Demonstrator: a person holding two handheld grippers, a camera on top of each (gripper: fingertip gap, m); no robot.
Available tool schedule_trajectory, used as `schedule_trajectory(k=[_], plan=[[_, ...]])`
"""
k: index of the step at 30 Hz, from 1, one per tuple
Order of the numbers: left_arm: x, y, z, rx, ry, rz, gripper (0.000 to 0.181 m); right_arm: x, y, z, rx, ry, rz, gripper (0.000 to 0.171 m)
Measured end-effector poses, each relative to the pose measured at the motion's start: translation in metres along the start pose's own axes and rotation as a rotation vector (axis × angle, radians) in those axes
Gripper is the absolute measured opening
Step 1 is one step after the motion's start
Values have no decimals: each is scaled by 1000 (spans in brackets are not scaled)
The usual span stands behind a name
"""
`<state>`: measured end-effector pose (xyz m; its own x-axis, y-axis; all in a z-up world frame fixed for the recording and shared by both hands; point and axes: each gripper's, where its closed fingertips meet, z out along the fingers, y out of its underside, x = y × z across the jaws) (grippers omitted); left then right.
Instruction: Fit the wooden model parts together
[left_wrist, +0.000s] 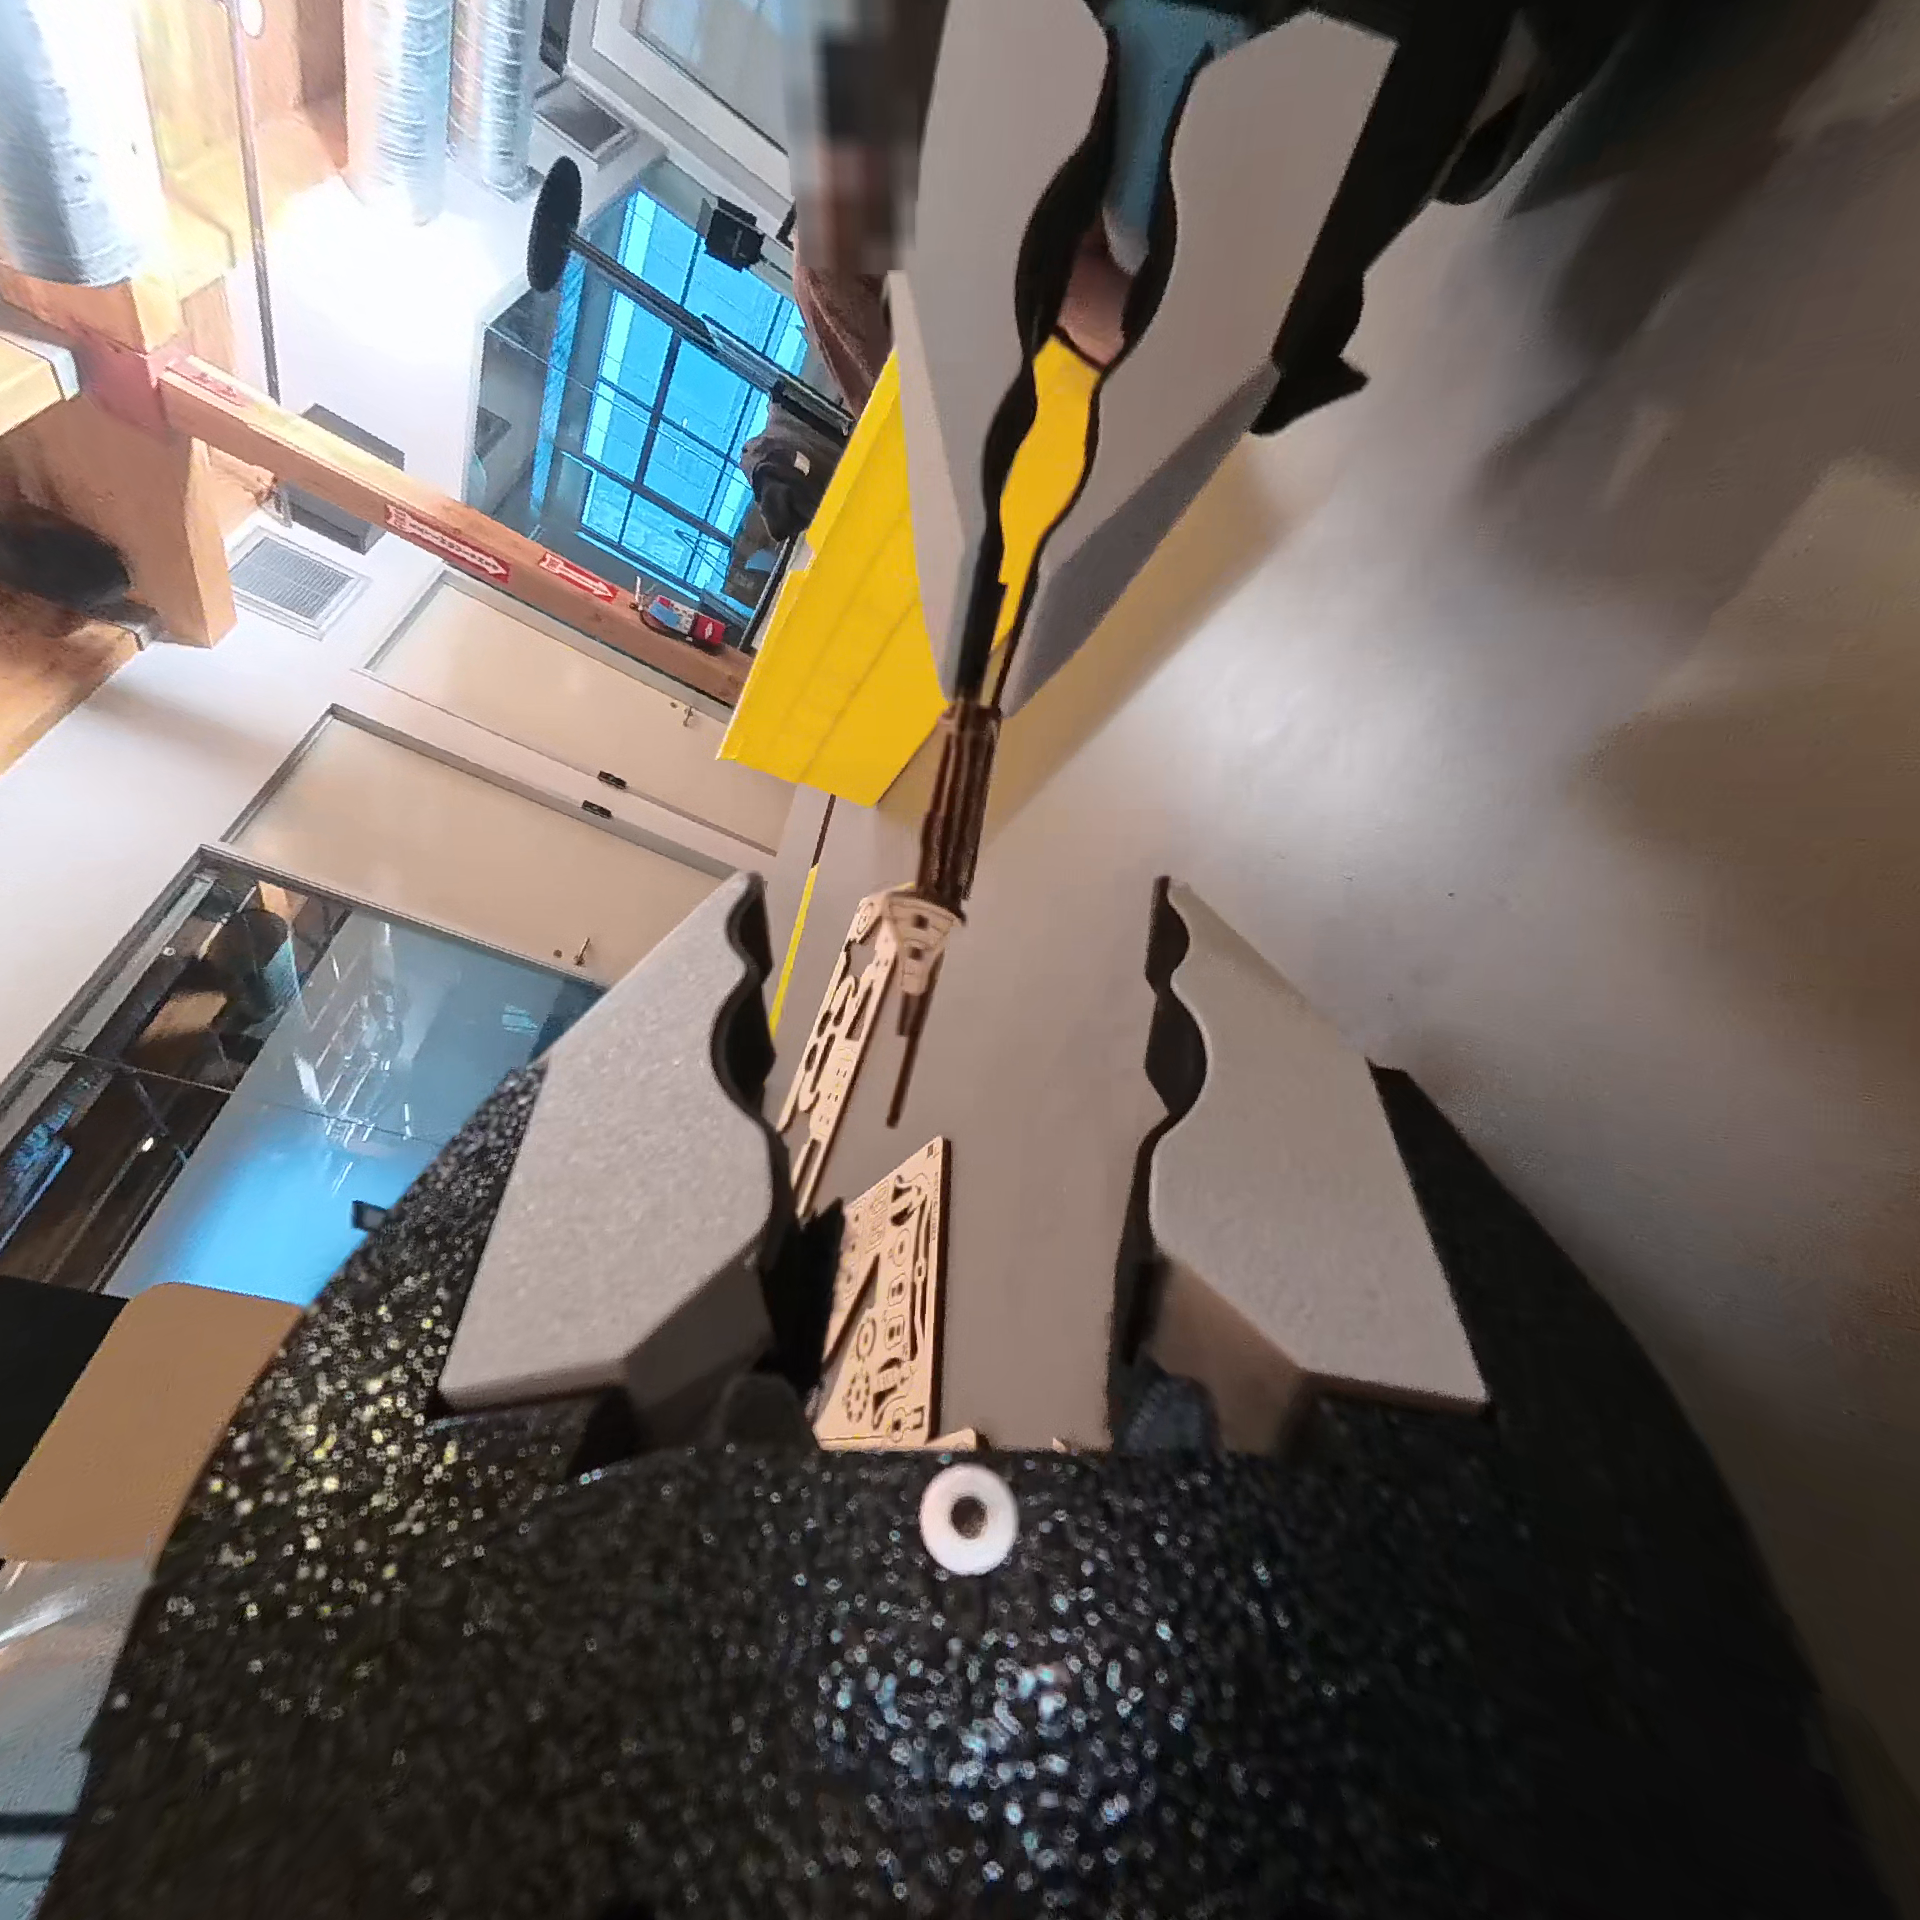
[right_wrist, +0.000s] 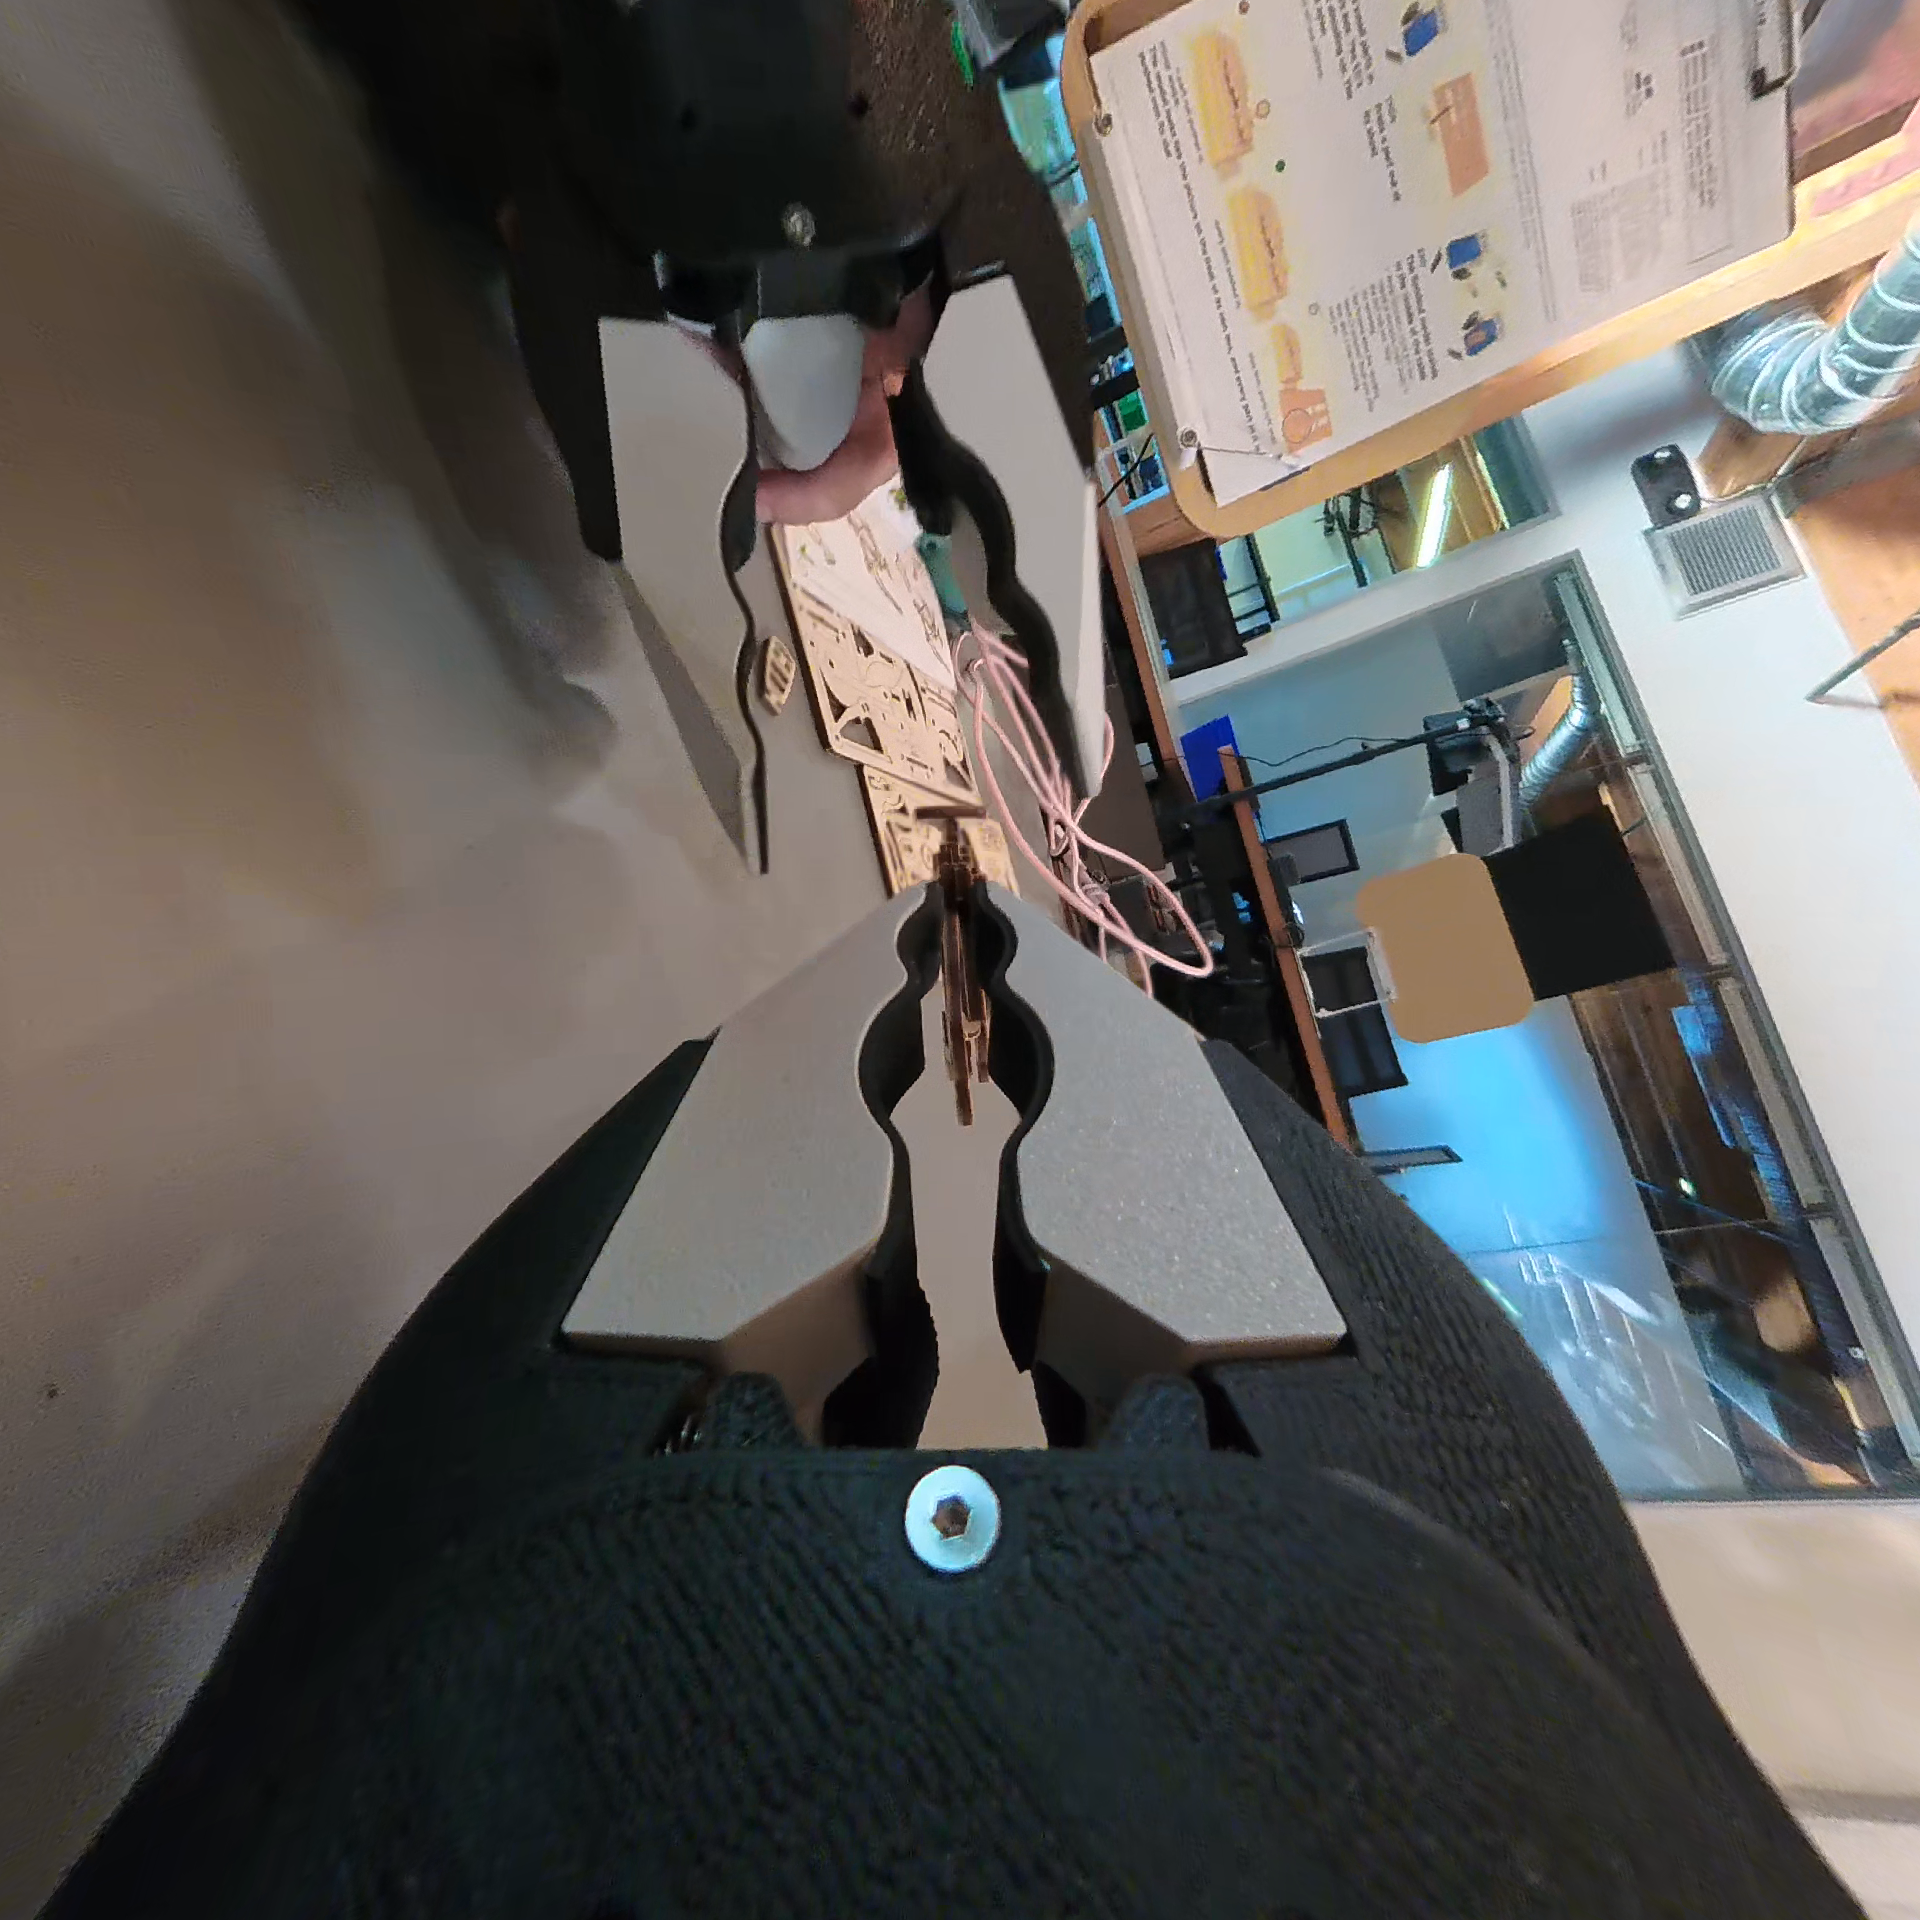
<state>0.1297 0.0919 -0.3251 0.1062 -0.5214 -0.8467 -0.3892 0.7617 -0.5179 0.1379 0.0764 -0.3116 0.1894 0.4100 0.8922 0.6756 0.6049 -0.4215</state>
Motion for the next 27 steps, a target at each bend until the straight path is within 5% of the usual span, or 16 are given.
schedule_trajectory(k=[11,27], plan=[[8,12,2,-45,59,-37,65,-29,38,14,-282,-74,-182,2],[23,-1,3,-10,102,80,26,-19,6,9,-60,-76,84,3]])
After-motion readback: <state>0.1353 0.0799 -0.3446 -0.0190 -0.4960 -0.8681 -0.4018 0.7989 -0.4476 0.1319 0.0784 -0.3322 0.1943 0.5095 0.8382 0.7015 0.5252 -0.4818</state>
